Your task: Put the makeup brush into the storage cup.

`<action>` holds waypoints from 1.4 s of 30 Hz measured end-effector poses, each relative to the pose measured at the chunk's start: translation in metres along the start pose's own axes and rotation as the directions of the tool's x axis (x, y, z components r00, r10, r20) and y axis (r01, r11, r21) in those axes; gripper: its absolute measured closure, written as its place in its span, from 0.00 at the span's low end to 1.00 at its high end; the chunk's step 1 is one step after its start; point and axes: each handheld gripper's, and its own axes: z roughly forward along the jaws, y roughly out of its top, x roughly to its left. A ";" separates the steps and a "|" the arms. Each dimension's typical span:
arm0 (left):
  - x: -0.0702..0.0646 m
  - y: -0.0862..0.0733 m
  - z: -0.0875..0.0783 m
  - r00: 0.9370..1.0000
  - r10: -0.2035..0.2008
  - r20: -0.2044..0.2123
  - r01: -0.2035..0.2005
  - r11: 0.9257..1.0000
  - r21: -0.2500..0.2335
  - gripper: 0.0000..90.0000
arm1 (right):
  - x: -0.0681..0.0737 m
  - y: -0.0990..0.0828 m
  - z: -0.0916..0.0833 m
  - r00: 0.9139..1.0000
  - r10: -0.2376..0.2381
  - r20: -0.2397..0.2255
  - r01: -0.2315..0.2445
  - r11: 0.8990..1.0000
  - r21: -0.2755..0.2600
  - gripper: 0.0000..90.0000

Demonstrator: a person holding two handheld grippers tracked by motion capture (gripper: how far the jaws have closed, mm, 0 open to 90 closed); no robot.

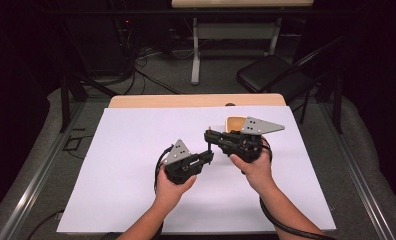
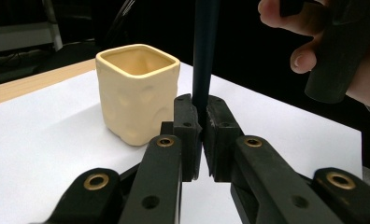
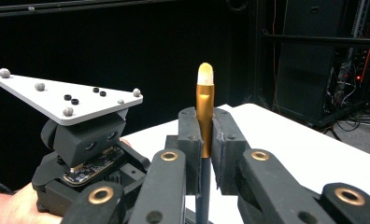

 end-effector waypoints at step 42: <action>0.006 -0.004 -0.003 1.000 -0.018 -0.021 0.018 1.000 -0.021 0.48 | -0.003 0.002 -0.003 1.000 -0.016 0.018 0.016 1.000 0.002 0.93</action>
